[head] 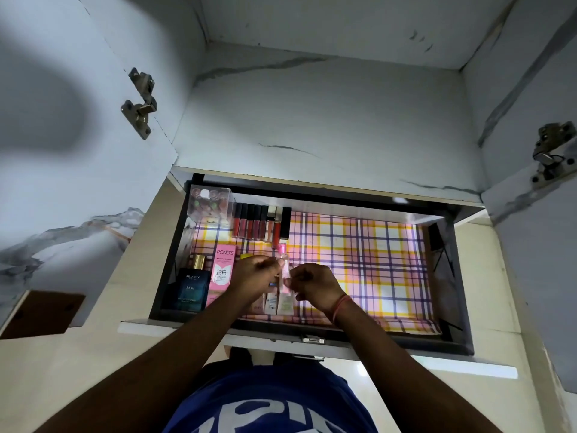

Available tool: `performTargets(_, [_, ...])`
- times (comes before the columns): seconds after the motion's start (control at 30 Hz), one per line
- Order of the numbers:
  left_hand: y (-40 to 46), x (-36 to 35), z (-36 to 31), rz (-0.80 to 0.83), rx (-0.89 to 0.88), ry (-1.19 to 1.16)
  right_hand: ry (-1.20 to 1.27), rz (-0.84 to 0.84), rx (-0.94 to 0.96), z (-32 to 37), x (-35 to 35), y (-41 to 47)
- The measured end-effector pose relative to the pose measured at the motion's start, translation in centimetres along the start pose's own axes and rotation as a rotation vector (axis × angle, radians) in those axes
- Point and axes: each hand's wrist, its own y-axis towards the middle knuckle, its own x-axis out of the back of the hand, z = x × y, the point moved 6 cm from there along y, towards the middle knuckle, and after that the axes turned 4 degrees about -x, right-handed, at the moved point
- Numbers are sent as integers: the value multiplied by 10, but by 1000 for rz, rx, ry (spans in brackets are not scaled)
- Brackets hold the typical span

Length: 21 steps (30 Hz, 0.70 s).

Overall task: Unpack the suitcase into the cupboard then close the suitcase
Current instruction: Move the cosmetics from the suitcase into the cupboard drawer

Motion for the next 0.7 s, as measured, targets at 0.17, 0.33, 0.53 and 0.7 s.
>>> performTargets(0.17, [-6, -16, -5, 103, -483, 801, -271, -219, -242, -34, 22, 21])
performTargets(0.33, [-12, -39, 18, 421, -527, 1190, -433, -242, -293, -42, 13, 18])
performTargets(0.53, [-14, -43, 20, 525, -579, 1451, -514, -199, -323, -49, 10, 17])
performTargets(0.7, [-14, -45, 20, 534, -600, 1528, -576, -164, -305, -51, 6, 21])
